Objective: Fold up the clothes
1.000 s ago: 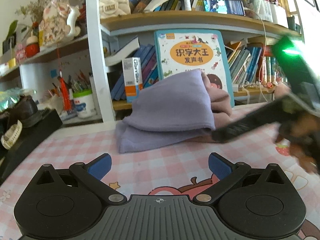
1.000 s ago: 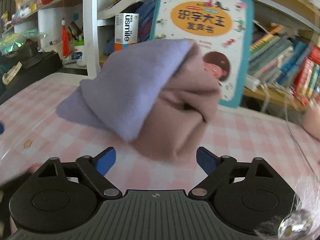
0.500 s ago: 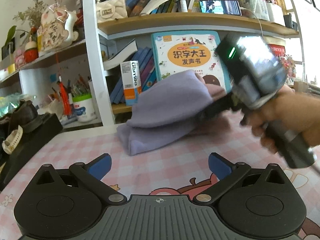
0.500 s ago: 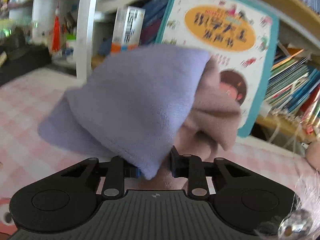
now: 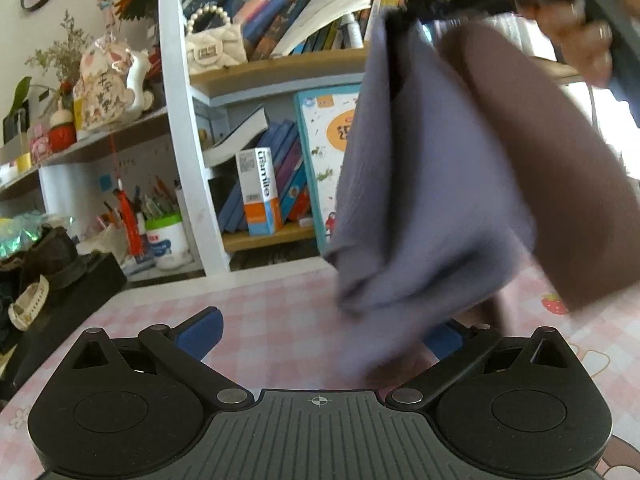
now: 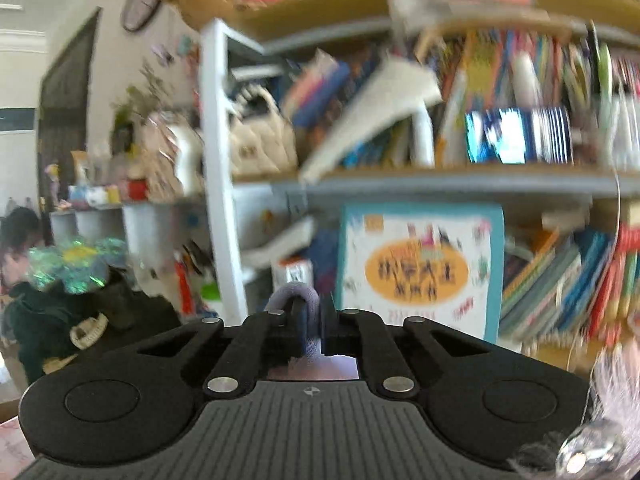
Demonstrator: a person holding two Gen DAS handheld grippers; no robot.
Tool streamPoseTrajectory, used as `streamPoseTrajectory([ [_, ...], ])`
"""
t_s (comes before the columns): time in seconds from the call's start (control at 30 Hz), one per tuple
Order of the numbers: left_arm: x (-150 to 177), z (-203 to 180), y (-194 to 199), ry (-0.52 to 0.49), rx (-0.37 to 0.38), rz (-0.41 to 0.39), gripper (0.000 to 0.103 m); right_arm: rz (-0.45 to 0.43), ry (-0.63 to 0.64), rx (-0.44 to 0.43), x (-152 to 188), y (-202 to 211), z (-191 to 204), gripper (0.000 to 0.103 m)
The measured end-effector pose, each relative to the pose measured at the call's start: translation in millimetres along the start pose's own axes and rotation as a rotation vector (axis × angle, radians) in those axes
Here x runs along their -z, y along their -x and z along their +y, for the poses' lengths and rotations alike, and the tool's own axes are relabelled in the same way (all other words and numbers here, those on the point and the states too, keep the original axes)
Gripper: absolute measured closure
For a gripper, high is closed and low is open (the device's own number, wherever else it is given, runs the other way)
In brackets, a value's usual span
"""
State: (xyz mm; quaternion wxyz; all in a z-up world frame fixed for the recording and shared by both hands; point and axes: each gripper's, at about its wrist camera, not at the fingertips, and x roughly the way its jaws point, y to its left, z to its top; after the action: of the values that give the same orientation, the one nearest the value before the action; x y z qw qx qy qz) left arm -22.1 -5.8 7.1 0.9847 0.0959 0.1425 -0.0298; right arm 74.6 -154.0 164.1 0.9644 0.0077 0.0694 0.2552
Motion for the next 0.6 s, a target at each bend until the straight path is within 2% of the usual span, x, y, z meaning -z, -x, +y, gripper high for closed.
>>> streamPoseTrajectory([
  [0.17, 0.2, 1.3, 3.8, 0.004, 0.003, -0.029, 0.000, -0.025, 0.070, 0.019, -8.9, 11.5, 12.0, 0.098],
  [0.37, 0.0, 7.3, 1.8, 0.036, 0.022, -0.028, 0.000, -0.034, 0.001, 0.044, -6.0, 15.2, 0.1, 0.098],
  [0.6, 1.0, 7.6, 4.8, 0.037, 0.067, -0.051, 0.000, -0.087, 0.056, -0.010, -37.2, 2.6, 15.5, 0.098],
])
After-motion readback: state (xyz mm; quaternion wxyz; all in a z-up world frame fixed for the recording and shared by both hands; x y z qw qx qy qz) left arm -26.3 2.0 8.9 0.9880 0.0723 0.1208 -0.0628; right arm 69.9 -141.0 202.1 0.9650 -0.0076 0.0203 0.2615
